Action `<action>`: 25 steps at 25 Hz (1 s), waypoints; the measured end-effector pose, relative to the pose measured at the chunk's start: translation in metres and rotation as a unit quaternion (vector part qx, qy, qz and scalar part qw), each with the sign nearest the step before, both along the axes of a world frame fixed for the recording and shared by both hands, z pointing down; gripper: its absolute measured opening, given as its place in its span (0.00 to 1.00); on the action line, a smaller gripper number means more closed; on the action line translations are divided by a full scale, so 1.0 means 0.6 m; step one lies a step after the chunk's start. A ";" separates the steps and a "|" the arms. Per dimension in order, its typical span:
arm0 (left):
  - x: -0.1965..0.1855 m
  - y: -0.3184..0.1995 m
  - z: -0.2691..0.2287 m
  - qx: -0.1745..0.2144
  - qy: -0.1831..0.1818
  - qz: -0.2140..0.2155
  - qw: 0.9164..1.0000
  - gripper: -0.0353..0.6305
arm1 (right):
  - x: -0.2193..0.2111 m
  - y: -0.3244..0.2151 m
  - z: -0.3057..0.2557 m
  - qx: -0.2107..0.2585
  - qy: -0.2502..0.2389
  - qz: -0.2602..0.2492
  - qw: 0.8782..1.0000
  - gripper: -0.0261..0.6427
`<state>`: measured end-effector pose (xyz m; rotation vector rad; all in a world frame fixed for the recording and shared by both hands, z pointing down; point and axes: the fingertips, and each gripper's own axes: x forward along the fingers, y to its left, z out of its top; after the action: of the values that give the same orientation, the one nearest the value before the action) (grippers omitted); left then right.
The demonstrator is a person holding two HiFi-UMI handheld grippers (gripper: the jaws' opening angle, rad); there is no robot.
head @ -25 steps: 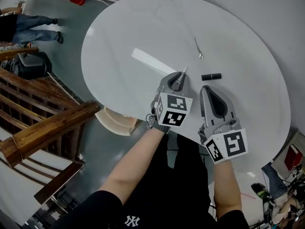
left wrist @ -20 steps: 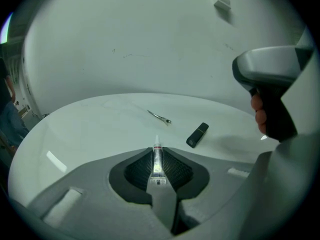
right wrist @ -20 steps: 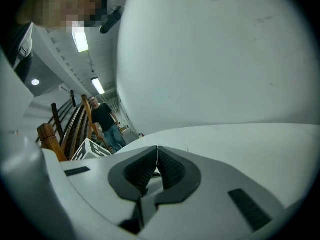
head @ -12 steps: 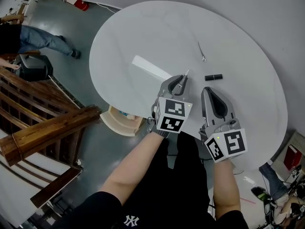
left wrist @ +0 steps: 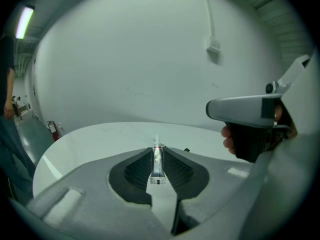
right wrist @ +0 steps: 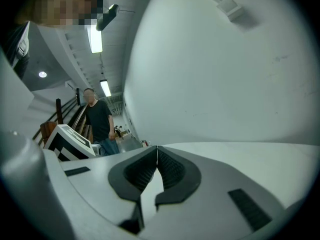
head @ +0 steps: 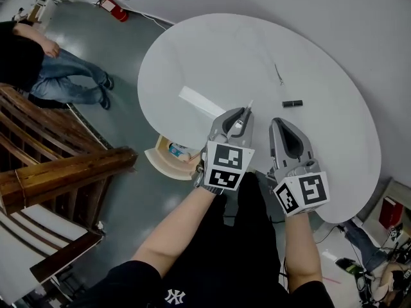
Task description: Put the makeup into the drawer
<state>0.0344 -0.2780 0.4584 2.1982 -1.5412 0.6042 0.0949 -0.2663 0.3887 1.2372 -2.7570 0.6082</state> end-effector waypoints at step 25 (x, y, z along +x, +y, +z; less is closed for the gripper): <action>-0.218 0.201 -0.126 0.076 0.003 -0.098 0.992 0.15 | -0.209 0.166 -0.076 0.050 -0.007 -0.081 0.995 0.06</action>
<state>-0.0967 -0.1574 0.3831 2.1168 -1.8278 0.4317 -0.0304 -0.1664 0.3434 1.0154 -2.8950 0.4707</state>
